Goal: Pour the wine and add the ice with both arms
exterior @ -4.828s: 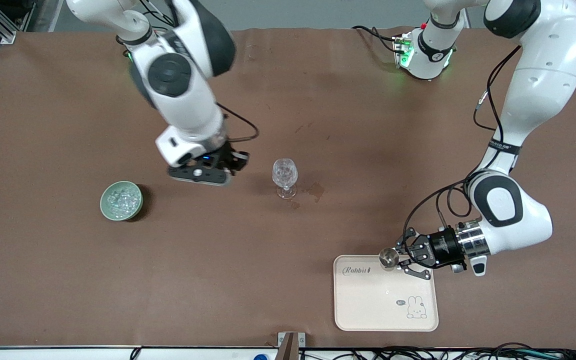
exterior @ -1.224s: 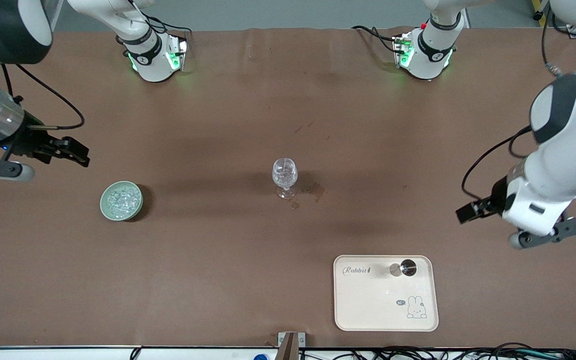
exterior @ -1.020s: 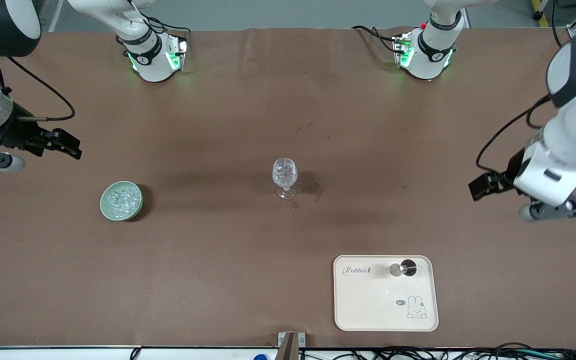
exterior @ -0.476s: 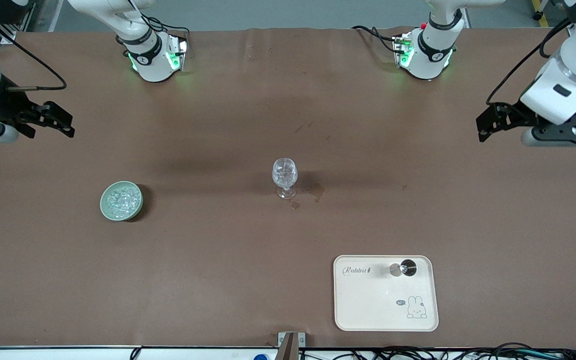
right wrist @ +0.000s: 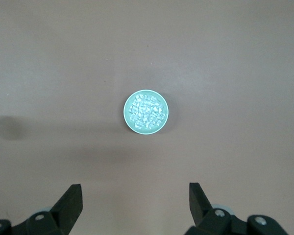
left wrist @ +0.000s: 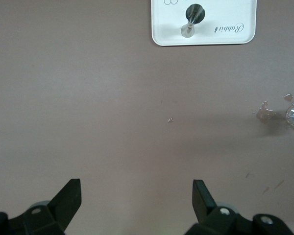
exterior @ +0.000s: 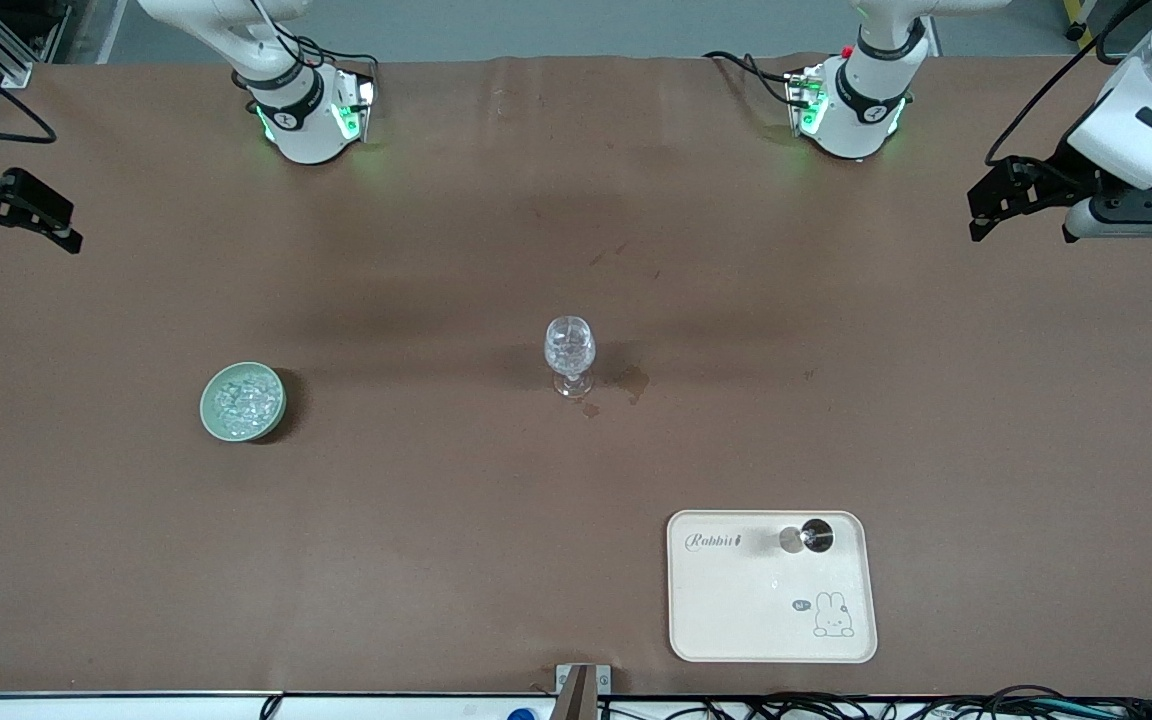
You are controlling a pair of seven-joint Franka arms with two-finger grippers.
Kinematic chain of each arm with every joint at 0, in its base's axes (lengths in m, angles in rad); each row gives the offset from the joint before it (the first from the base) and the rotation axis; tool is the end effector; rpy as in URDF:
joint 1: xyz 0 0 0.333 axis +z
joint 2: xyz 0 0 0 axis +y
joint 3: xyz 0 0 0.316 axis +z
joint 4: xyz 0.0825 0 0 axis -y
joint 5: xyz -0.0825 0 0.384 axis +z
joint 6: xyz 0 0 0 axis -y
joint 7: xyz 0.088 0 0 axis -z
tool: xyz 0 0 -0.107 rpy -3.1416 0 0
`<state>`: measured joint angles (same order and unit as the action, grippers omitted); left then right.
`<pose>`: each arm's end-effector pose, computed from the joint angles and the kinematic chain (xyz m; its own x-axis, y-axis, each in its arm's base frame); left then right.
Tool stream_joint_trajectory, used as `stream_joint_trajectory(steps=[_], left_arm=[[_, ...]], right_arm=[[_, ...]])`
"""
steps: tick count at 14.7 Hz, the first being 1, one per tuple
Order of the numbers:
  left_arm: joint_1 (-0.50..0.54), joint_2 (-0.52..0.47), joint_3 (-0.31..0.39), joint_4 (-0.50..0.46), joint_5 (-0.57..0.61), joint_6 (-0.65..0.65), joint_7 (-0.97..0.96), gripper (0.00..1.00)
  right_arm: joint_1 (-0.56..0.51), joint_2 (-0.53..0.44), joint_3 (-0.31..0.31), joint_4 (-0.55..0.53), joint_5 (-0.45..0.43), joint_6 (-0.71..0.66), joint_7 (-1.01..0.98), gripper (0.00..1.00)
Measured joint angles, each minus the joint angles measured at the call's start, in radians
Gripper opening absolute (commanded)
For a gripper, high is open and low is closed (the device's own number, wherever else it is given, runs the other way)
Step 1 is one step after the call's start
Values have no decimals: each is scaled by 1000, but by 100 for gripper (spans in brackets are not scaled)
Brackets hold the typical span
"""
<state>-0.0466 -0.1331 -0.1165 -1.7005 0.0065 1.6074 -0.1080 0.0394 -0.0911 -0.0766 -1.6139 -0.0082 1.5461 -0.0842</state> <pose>0.5086 -0.0872 0.6371 0.9976 -0.0548 0.0412 -0.0541 -0.9984 -0.0176 0.5231 -0.0224 0.6510 0.9986 0.0469 0.0228 0.0469 -0.9989 0.0032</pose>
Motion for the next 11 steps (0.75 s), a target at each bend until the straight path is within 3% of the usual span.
stream_joint_trajectory(steps=[11], left_arm=[[5,3,1,12,0,4,0,100]], right_arm=[[2,68,9,51,0,-35,-31,97]])
